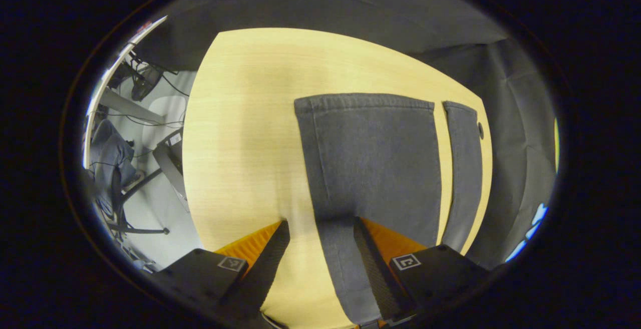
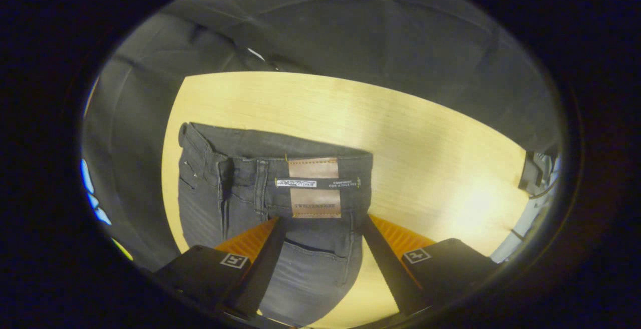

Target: Grasp the waist and the cuffs of the jeans and fold them to make the two legs overlap; first hold the waist and fold one-third of the jeans toward the cuffs, then hold the cuffs and fold the remaining one-third in the same direction to finish folding.

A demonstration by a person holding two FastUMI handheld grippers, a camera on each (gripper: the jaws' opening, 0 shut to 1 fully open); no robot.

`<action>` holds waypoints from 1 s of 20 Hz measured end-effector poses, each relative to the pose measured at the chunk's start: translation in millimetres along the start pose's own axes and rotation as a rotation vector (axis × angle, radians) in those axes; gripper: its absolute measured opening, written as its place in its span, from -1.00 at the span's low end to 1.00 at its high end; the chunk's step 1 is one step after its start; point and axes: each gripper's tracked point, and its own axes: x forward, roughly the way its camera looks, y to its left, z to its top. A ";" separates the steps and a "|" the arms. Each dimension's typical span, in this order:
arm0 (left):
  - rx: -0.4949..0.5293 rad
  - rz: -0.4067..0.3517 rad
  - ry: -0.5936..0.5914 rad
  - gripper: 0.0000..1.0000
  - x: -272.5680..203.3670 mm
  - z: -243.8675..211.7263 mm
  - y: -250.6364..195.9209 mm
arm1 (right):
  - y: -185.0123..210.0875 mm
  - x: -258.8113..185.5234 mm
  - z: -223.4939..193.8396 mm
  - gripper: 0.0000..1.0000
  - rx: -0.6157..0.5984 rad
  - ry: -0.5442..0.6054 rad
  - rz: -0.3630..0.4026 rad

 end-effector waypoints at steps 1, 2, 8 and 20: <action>-0.006 0.013 -0.003 0.76 4.5 5.6 -4.5 | 0.3 0.9 0.4 0.91 -0.010 0.003 -0.010; -0.011 0.040 -0.009 0.80 7.8 12.7 -7.0 | 0.4 0.8 -0.1 0.90 -0.008 0.002 -0.021; 0.183 0.269 -0.038 0.82 25.3 19.1 -33.1 | 0.3 6.9 -1.7 0.89 -0.024 -0.027 -0.158; 0.196 0.278 -0.140 -0.72 18.5 16.8 -58.0 | 16.4 17.3 -5.6 -0.50 0.017 -0.045 -0.051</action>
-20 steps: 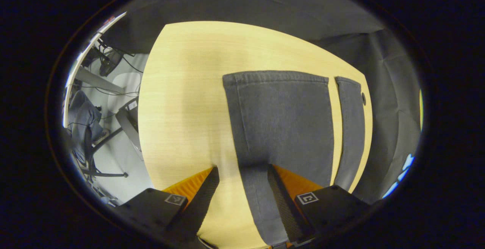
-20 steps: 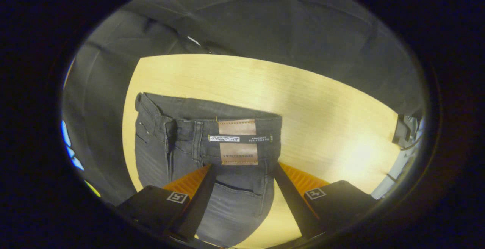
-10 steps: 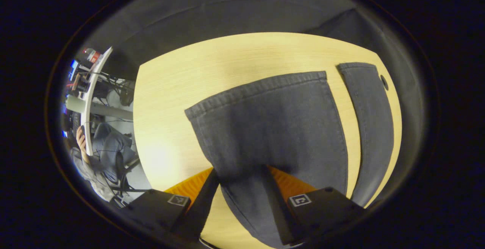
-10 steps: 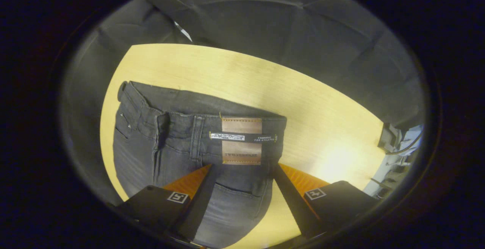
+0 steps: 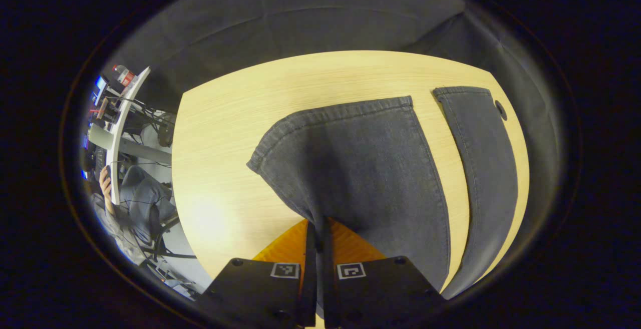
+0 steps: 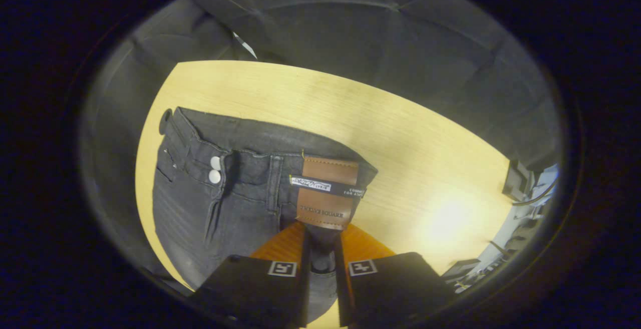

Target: Grasp the waist and the cuffs of the jeans and fold them to make the two legs overlap; first hold the waist and fold one-third of the jeans toward the cuffs, then hold the cuffs and fold the remaining one-third in the same direction to finish folding.

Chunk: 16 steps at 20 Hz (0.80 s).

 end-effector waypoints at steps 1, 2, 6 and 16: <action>-0.016 -0.009 -0.011 -0.72 1.1 -1.7 2.3 | 2.0 0.1 0.3 -0.73 0.023 0.003 0.052; -0.042 -0.027 -0.026 -0.72 2.5 -9.2 1.3 | 2.0 1.7 -3.0 -0.77 0.040 0.016 0.109; -0.040 -0.119 -0.019 -0.83 -4.7 -4.7 30.8 | 4.0 -2.4 -6.3 -0.85 0.001 0.056 0.199; -0.279 -0.210 0.044 -0.83 -71.1 7.2 149.0 | 11.6 -11.7 -8.5 -0.85 0.005 0.212 0.218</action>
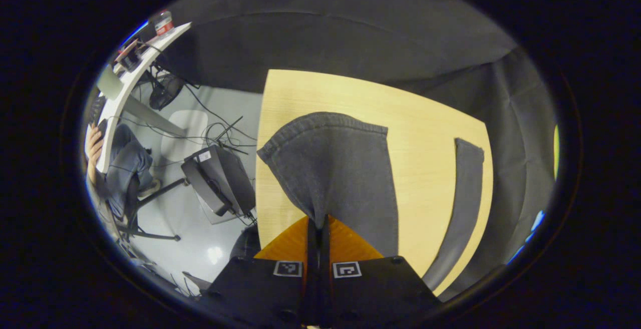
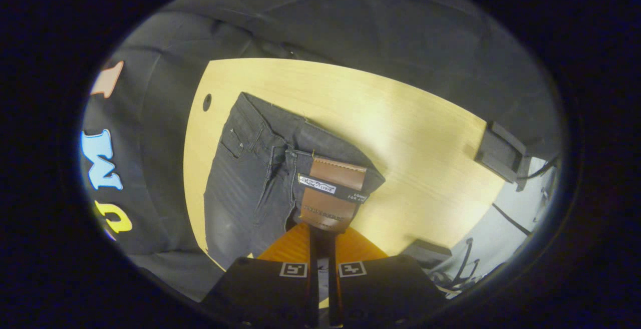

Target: Grasp the waist and the cuffs of the jeans and fold them to make the two legs overlap; first hold the waist and fold one-third of the jeans toward the cuffs, then hold the cuffs and fold the remaining one-third in the same direction to finish folding.

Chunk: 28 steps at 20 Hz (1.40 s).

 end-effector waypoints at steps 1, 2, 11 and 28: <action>-0.020 -0.032 0.032 -0.83 -12.2 0.3 -9.5 | 9.7 -3.4 2.2 -0.85 0.076 0.027 0.036; -0.042 -0.075 0.053 -0.84 -21.0 2.9 -27.7 | 17.7 -6.2 5.1 -0.85 0.156 0.055 0.084; 0.245 -0.190 0.133 -0.84 -27.4 -7.2 -339.8 | 137.7 -11.8 70.9 -0.85 0.333 0.103 0.188; 0.841 0.081 0.003 0.98 60.0 -15.8 -445.8 | 150.3 24.0 149.5 0.91 0.457 -0.016 0.255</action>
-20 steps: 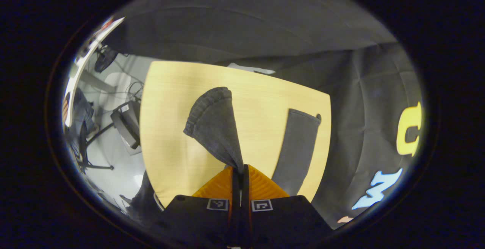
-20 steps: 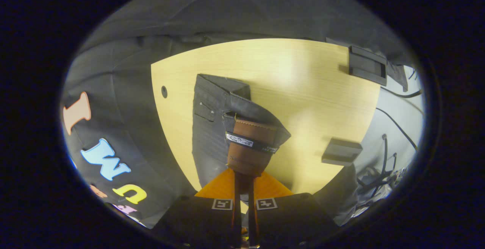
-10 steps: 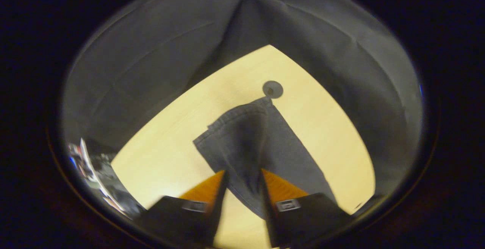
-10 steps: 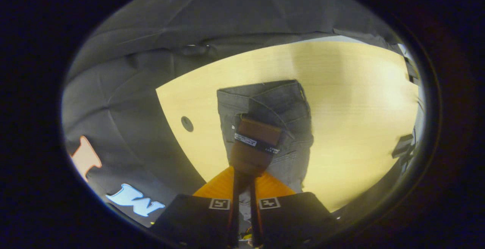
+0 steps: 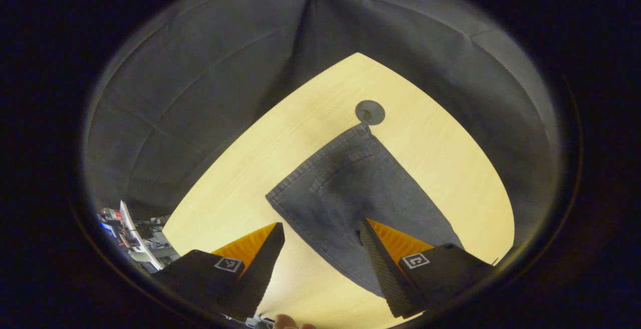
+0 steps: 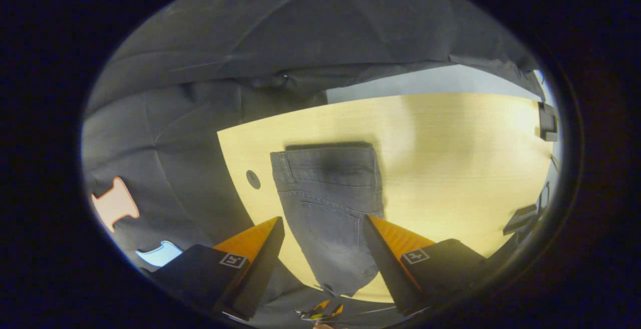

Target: Grasp the waist and the cuffs of the jeans and fold them to make the two legs overlap; first hold the waist and fold one-third of the jeans toward the cuffs, then hold the cuffs and fold the remaining one-third in the same direction to finish folding.

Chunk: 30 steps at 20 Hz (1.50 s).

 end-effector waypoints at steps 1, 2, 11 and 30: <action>-0.011 -0.011 0.001 0.98 -3.1 -4.3 6.6 | -10.1 -1.5 -1.0 0.91 0.009 0.008 0.000; -0.024 -0.029 0.005 0.99 -7.8 -11.3 13.5 | -19.1 -1.6 -4.6 0.91 0.015 0.018 0.004; 0.260 -0.400 -0.218 0.99 -73.2 -53.2 -0.3 | -48.2 11.0 -35.8 0.91 -0.004 0.077 0.002; 0.348 -0.507 -0.362 0.99 -148.8 -175.1 -9.0 | -40.7 64.3 31.5 -0.41 -0.261 -0.175 -0.035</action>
